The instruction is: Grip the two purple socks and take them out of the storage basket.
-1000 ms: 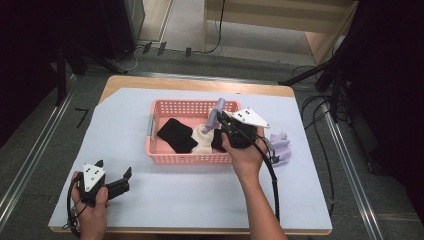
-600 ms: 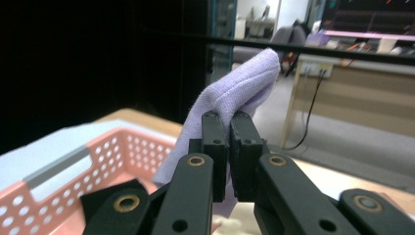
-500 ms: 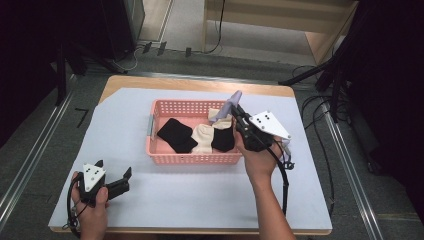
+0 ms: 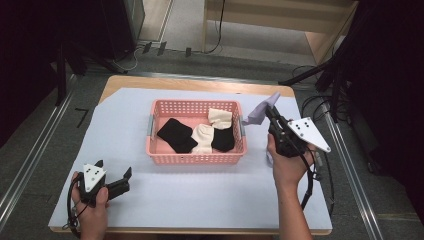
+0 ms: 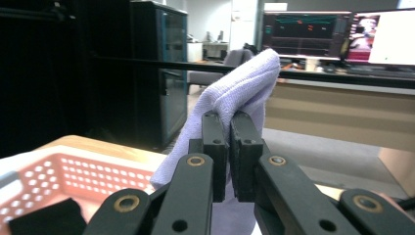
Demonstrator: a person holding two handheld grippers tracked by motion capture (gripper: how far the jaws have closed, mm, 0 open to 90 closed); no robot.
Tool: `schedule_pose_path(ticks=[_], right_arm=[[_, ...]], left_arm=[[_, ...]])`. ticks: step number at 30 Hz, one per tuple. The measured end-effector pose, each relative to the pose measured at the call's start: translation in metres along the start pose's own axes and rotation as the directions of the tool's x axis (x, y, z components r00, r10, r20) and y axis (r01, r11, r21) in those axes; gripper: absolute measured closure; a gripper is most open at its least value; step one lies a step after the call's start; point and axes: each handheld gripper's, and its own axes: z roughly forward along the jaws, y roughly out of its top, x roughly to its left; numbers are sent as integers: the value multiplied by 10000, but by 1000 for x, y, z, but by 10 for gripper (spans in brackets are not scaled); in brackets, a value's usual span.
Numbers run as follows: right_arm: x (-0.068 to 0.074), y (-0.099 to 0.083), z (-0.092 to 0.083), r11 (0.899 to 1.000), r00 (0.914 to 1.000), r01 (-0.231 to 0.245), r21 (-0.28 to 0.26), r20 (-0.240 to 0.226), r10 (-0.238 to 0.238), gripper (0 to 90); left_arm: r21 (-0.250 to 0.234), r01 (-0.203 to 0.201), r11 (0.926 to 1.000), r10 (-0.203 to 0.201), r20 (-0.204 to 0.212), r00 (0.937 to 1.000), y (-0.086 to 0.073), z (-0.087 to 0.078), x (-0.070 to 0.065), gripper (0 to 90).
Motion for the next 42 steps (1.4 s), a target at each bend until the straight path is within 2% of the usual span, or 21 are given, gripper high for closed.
schedule_pose_path(ticks=[6,10,14,17,19,21,24,26,28,32,34,36,37,40,42], right_arm=[[-21,-18,-8,9990,9984,-219,384,526,199,873],[-36,-42,-11,9950,9943,-465,881,997,376,873],[-49,-67,-13,9861,9892,-808,1451,1329,615,873],[-55,-82,-12,9743,9857,-989,2023,1542,680,871],[-58,-91,-10,9596,9840,-1259,2516,1547,885,857],[-59,-98,-9,9466,9838,-1500,2854,1385,1142,794],[-59,-100,-10,9416,9755,-2150,2590,1029,1945,643],[-57,-98,-13,9483,9729,-2253,2235,1040,2066,551],[-57,-96,-17,9495,9701,-2359,2067,1078,2175,497],[-58,-93,-29,9581,9723,-2166,1872,1292,1945,460],[-60,-92,-36,9564,9707,-2272,1836,1214,2073,424],[-60,-92,-44,9583,9711,-2155,1879,1443,1901,344],[-61,-92,-46,9594,9722,-2065,1920,1511,1791,335],[-63,-93,-56,9593,9719,-2081,1907,1503,1809,271],[-66,-96,-62,9590,9721,-2095,1909,1468,1831,258]], left_arm=[[52,-76,10000,76,14,10000,0,0,0,95],[54,-62,10000,62,-17,10000,0,-1,0,94],[79,-76,9999,76,-33,10000,0,-1,0,94],[36,-67,10000,67,-62,10000,0,-1,-1,94],[11,-100,9999,100,-87,9999,0,-1,-1,95],[13,-118,9999,118,-79,9999,0,-1,-1,95],[-23,-65,10000,65,-77,9999,0,-1,-1,95],[-17,-68,10000,68,-78,9999,0,-1,-1,95],[-4,-73,10000,73,-88,9999,0,-1,-1,95],[-41,-56,10000,56,-68,10000,0,-1,-1,94],[-55,-53,10000,52,-64,10000,0,-1,-1,95],[-53,-61,10000,61,-66,10000,0,-1,-1,94],[-22,-70,10000,70,-86,9999,0,-1,-1,95],[-31,-72,10000,72,-94,9999,0,-1,-1,94],[-31,-76,10000,76,-96,9999,0,-1,-1,94]])
